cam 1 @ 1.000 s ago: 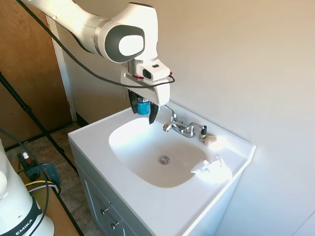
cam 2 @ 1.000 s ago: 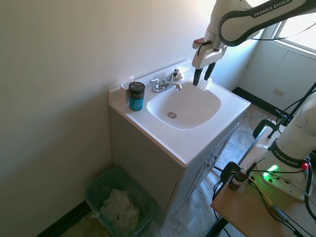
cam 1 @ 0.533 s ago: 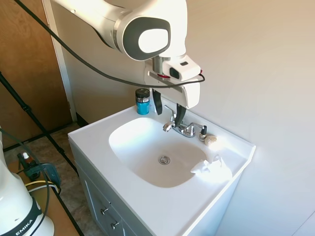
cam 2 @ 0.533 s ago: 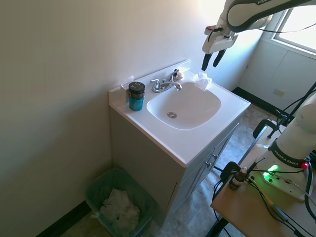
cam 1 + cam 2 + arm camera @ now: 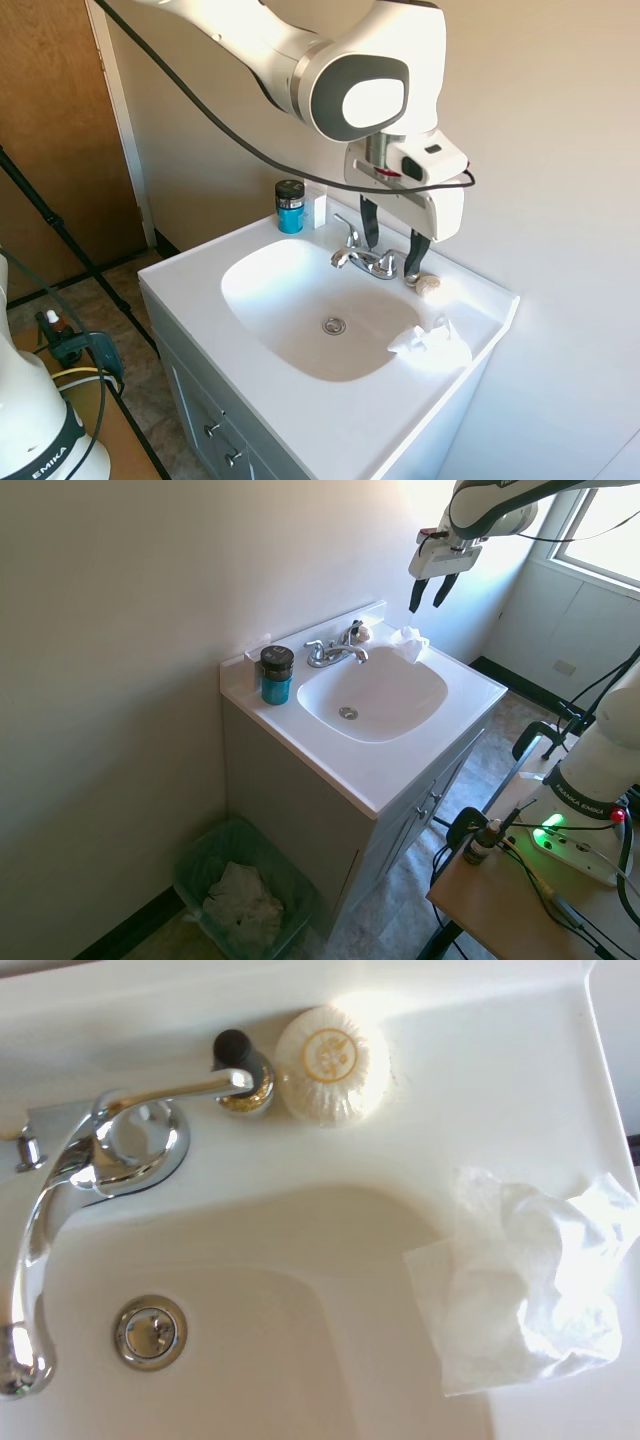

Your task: Throw the tissue in the trash bin

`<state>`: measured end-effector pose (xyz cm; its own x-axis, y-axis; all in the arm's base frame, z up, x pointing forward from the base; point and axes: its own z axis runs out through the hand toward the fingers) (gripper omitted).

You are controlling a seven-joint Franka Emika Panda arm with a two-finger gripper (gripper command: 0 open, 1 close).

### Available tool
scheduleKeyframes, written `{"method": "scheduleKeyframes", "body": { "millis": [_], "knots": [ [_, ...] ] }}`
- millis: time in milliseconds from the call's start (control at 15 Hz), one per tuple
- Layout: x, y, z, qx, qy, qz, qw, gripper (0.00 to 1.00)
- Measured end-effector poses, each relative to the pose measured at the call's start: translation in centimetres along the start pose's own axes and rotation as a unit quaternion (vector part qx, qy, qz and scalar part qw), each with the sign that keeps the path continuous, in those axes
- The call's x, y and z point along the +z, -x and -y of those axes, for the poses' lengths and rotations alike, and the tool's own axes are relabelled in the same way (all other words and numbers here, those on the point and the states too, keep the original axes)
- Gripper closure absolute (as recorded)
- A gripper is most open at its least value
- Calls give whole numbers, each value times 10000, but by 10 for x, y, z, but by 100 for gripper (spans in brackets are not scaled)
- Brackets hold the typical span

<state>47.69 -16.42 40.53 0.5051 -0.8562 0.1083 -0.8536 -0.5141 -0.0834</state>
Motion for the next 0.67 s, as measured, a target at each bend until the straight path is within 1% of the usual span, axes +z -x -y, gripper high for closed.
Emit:
{"method": "scheduleKeyframes", "body": {
  "millis": [467,667],
  "knots": [
    [22,-23,16,363,51,-22,9993,0],
    [46,-38,19,462,148,42,9988,0]
  ]
}}
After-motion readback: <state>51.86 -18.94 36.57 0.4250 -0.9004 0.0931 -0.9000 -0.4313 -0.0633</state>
